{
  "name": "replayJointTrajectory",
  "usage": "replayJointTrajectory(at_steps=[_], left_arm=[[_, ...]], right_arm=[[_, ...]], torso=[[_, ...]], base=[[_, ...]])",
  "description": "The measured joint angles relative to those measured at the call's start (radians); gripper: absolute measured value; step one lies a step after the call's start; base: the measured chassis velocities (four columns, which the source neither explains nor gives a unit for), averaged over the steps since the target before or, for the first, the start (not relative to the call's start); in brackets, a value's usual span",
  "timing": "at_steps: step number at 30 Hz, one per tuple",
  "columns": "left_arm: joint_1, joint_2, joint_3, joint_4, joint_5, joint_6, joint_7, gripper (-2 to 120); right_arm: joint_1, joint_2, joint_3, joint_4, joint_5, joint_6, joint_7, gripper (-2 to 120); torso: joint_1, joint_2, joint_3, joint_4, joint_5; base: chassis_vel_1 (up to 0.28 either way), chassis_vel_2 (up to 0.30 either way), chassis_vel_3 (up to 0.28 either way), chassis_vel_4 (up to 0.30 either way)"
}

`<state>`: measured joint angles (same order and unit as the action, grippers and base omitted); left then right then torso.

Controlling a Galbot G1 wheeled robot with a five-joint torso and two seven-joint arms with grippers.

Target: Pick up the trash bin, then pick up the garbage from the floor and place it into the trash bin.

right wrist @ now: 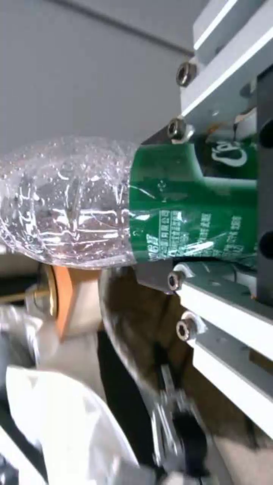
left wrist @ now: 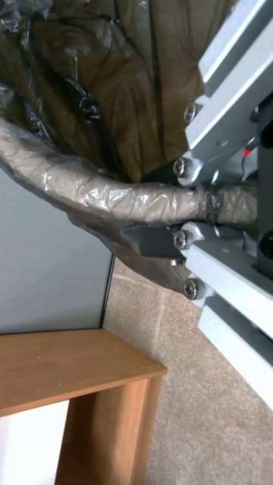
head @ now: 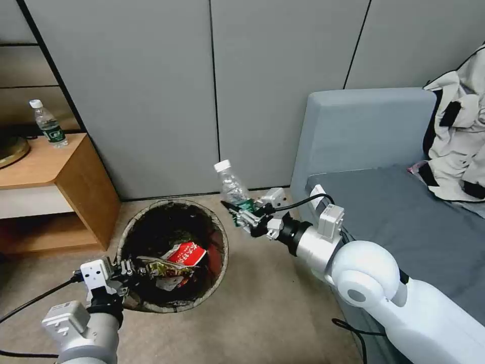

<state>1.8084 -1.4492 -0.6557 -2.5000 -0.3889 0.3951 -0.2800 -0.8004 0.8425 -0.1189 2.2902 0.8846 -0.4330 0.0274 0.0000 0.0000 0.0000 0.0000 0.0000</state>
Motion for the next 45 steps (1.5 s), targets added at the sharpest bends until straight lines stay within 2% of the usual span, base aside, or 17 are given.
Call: replayJointTrajectory(at_steps=[8, 15, 29, 31, 32, 35, 37, 41, 42, 45], left_arm=[[0.002, -0.001, 0.001, 0.0, 0.003, 0.001, 0.001, 3], [0.006, 0.0, 0.0, 0.0, 0.004, 0.002, 0.003, 3], [0.007, 0.001, -0.003, 0.0, 0.003, 0.002, 0.003, 3], [0.006, 0.001, -0.003, 0.0, 0.003, 0.002, 0.003, 3], [0.006, 0.001, -0.003, 0.0, 0.003, 0.002, 0.003, 3], [0.005, 0.001, -0.003, 0.0, 0.002, 0.002, 0.003, 3], [0.005, 0.001, -0.004, 0.0, 0.002, 0.002, 0.003, 3], [0.004, 0.0, -0.005, 0.0, 0.002, 0.002, 0.002, 3], [0.004, 0.0, -0.005, 0.0, 0.002, 0.002, 0.002, 3], [0.004, 0.0, -0.005, 0.0, 0.001, 0.002, 0.002, 3]], right_arm=[[0.056, 0.009, -0.106, 0.007, -0.009, 0.008, -0.014, 24], [0.189, 0.05, -0.271, -0.022, -0.006, -0.001, 0.02, 24], [0.215, 0.095, -0.363, -0.045, -0.012, -0.048, 0.118, 25], [0.214, 0.1, -0.372, -0.045, -0.016, -0.051, 0.131, 32], [0.214, 0.1, -0.372, -0.045, -0.016, -0.051, 0.131, 32], [0.215, 0.109, -0.383, -0.046, -0.016, -0.053, 0.142, 47], [0.215, 0.113, -0.385, -0.046, -0.016, -0.053, 0.145, 48], [0.222, 0.127, -0.389, -0.047, -0.015, -0.054, 0.159, 69], [0.222, 0.127, -0.389, -0.047, -0.015, -0.054, 0.159, 69], [0.224, 0.13, -0.39, -0.046, -0.013, -0.055, 0.164, 80]], torso=[[0.0, 0.0, 0.0, 0.0, 0.0], [0.0, 0.0, 0.0, 0.0002, -0.0002], [0.0, 0.0, 0.0, 0.0, -0.0001], [0.0, 0.0, 0.0, 0.0, 0.0], [0.0, 0.0, 0.0, 0.0, 0.0], [0.0, 0.0, 0.0, 0.0001, 0.0], [0.0, 0.0, 0.0, 0.0, 0.0], [0.0, 0.0, 0.0, 0.0, 0.0], [0.0, 0.0, 0.0, 0.0, 0.0], [0.0, 0.0, 0.0, 0.0, 0.0]], base=[[0.0, 0.0, 0.0, 0.0], [0.0, 0.0, 0.0, 0.0], [0.0, 0.0, 0.0, 0.0], [0.0, 0.0, 0.0, 0.0], [0.0, 0.0, 0.0, 0.0], [0.0, 0.0, 0.0, 0.0], [0.0, 0.0, 0.0, 0.0], [0.0, 0.0, 0.0, 0.0], [0.0, 0.0, 0.0, 0.0], [0.0, 0.0, 0.0, 0.0]])
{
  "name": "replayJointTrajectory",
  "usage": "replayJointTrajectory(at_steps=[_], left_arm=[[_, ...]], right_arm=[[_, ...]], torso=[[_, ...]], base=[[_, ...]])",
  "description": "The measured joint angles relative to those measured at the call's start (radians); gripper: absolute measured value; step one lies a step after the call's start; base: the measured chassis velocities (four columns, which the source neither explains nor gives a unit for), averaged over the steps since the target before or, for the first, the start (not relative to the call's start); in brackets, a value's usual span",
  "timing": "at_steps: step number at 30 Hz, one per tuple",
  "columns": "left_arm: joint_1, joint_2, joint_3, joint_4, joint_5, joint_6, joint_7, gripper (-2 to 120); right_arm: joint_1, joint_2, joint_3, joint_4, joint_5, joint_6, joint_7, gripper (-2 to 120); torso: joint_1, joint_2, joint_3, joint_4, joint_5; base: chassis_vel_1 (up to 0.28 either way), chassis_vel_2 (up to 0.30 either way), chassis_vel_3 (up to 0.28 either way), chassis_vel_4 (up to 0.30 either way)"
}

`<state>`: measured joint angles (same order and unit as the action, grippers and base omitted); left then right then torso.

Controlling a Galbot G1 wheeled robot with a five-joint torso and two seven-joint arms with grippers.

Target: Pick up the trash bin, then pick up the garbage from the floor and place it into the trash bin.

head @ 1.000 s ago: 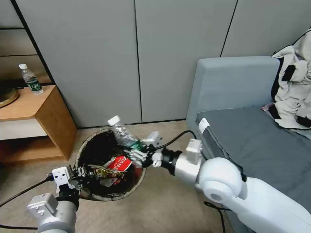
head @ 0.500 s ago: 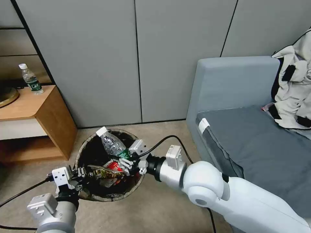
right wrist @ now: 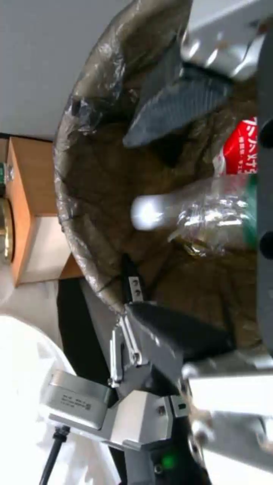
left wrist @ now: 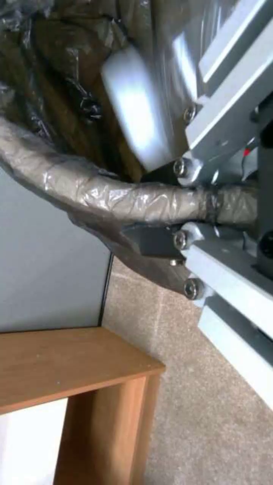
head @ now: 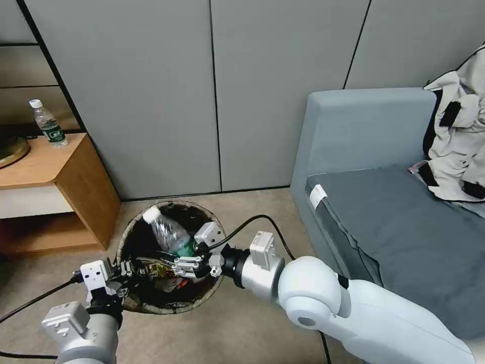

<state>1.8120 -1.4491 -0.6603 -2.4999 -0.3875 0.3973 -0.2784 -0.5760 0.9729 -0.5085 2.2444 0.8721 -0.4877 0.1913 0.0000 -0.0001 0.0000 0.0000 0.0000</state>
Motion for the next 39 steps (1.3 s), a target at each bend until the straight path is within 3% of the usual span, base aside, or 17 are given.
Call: replayJointTrajectory(at_steps=[6, 25, 39], left_arm=[[-0.001, 0.0, 0.0, 0.0, 0.0, 0.0, -0.001, 3], [-0.004, -0.002, 0.001, 0.0, -0.001, 0.001, -0.001, 3], [-0.007, -0.001, 0.0, 0.0, -0.001, 0.0, -0.002, 3]], right_arm=[[0.001, 0.001, 0.01, 0.005, 0.001, 0.0, 0.004, 99], [0.013, -0.007, 0.038, 0.042, 0.03, 0.005, 0.008, 100], [0.049, -0.064, 0.186, 0.109, 0.118, 0.023, -0.014, 100]], torso=[[0.0, 0.0, 0.0, 0.0, 0.0], [0.0, 0.0, 0.0, 0.0, 0.0], [0.0, 0.0, 0.0, 0.0, 0.0001]], base=[[0.0, 0.0, 0.0, 0.0], [0.0, 0.0, 0.0, 0.0], [0.0, 0.0, 0.0, 0.0]])
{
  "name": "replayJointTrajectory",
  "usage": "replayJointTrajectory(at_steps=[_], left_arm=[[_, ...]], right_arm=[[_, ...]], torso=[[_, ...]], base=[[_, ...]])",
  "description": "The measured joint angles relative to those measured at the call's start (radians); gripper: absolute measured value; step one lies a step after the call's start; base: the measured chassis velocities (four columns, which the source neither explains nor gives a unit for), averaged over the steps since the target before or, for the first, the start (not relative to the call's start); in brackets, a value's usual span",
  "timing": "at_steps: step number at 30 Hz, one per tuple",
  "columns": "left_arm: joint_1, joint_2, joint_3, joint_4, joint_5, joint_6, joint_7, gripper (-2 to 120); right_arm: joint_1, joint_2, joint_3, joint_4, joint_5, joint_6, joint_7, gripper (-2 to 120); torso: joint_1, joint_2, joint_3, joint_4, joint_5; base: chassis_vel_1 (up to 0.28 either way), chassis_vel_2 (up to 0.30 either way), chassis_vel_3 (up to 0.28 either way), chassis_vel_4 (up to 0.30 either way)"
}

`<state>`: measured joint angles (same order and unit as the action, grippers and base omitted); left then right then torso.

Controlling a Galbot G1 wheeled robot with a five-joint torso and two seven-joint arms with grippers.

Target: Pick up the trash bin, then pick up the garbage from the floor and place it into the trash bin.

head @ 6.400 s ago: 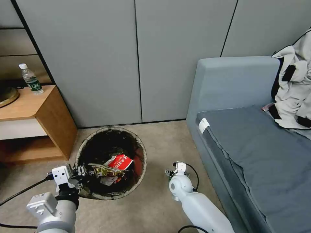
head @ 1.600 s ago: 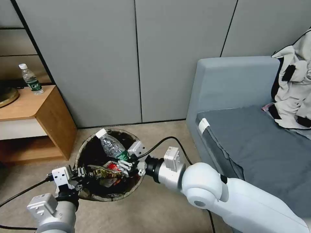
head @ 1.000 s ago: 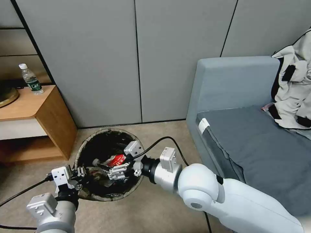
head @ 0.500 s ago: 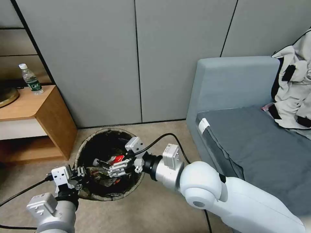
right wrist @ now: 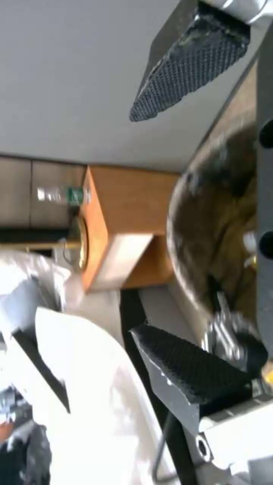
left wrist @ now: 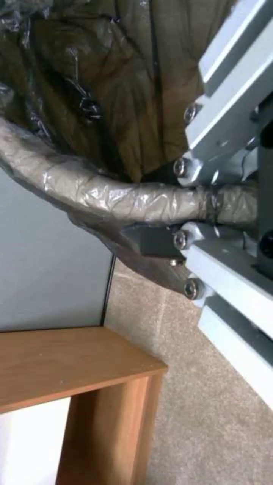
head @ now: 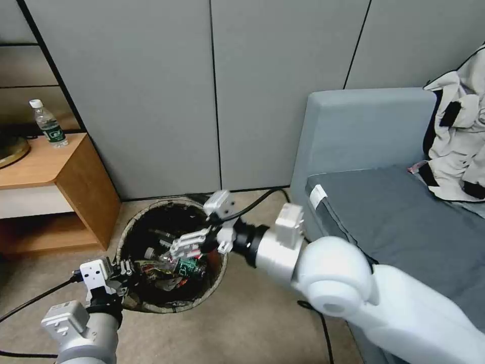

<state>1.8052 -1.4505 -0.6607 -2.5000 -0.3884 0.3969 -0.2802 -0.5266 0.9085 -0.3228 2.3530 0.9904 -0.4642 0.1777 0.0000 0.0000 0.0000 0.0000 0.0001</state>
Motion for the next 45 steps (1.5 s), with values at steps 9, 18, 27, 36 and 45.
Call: replayJointTrajectory(at_steps=[9, 18, 27, 36, 45], left_arm=[[-0.001, 0.002, -0.002, 0.0, -0.001, -0.003, -0.002, 3], [-0.006, 0.001, 0.0, 0.0, -0.002, -0.005, -0.003, 3], [-0.006, 0.005, -0.001, 0.0, -0.004, -0.006, -0.004, 3], [-0.002, 0.007, -0.001, 0.0, -0.004, -0.006, -0.004, 3], [0.004, 0.01, -0.003, 0.0, -0.004, -0.007, -0.006, 3]], right_arm=[[-0.176, -0.108, 0.114, -0.002, -0.141, 0.078, 0.055, 100], [-0.403, -0.124, 0.28, 0.0, -0.259, 0.135, 0.111, 100], [-0.693, -0.043, 0.461, -0.001, -0.474, 0.236, 0.062, 100], [-0.932, 0.112, 0.603, 0.021, -0.688, 0.32, -0.01, 100], [-1.106, 0.226, 0.688, 0.048, -0.819, 0.426, -0.053, 100]], torso=[[0.0, 0.0, 0.0, 0.0, 0.0001], [0.0, 0.0, 0.0, 0.0, 0.0002], [0.0, 0.0, 0.0, 0.0001, 0.0], [0.0, 0.0, 0.0, 0.0001, -0.0001], [0.0, 0.0, 0.0, -0.0001, -0.0001]], base=[[0.0, 0.0, 0.0, 0.0], [0.0, 0.0, 0.0, 0.0], [0.0, 0.0, 0.0, 0.0], [0.0, 0.0, 0.0, 0.0], [0.0, 0.0, 0.0, 0.0]])
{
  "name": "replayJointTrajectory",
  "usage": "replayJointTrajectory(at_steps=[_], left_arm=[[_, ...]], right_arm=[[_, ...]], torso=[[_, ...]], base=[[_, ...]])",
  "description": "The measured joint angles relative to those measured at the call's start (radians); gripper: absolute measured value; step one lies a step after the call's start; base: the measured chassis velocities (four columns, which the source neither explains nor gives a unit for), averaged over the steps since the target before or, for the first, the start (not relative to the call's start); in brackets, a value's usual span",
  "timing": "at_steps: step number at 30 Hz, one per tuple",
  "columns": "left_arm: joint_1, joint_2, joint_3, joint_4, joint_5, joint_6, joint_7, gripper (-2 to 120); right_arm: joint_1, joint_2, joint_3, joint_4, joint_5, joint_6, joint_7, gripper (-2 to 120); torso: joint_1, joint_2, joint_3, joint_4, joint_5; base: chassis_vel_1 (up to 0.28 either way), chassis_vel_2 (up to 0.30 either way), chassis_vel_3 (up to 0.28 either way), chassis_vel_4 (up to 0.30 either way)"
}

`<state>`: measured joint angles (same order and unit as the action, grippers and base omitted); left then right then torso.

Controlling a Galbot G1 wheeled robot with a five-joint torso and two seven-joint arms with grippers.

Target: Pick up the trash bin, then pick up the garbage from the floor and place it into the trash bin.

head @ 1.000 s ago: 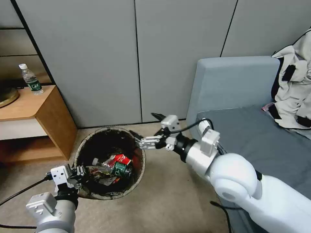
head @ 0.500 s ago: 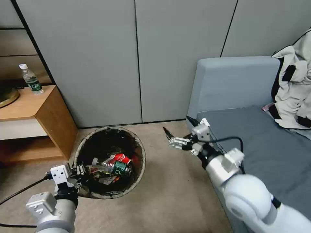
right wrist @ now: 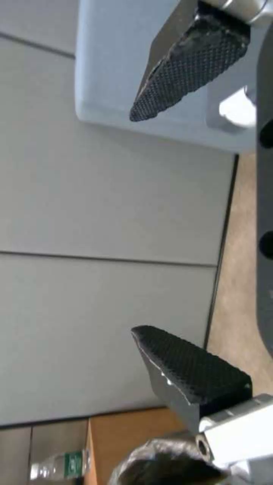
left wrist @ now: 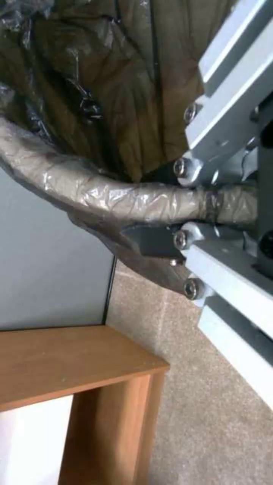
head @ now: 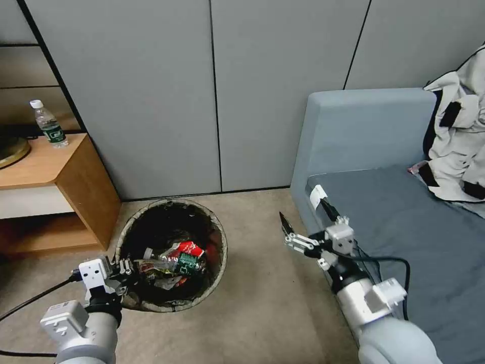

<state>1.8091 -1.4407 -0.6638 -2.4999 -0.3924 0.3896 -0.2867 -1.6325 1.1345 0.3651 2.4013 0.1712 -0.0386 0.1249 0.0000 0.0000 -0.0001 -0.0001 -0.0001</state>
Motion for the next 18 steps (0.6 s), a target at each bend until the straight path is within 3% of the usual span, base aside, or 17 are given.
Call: replayJointTrajectory(at_steps=[4, 18], left_arm=[[0.001, 0.003, -0.001, 0.0, -0.002, -0.001, 0.0, 3], [0.002, 0.001, -0.008, 0.0, 0.003, -0.008, 0.0, 3]], right_arm=[[-0.052, 0.022, 0.026, 0.007, -0.032, 0.027, -0.007, 100], [-0.026, 0.01, 0.016, -0.007, -0.027, 0.02, 0.002, 100]], torso=[[0.0, 0.0, 0.0, 0.0, 0.0], [0.0, 0.0, 0.0, 0.0001, 0.0001]], base=[[0.0, 0.0, 0.0, 0.0], [0.0, 0.0, 0.0, 0.0]])
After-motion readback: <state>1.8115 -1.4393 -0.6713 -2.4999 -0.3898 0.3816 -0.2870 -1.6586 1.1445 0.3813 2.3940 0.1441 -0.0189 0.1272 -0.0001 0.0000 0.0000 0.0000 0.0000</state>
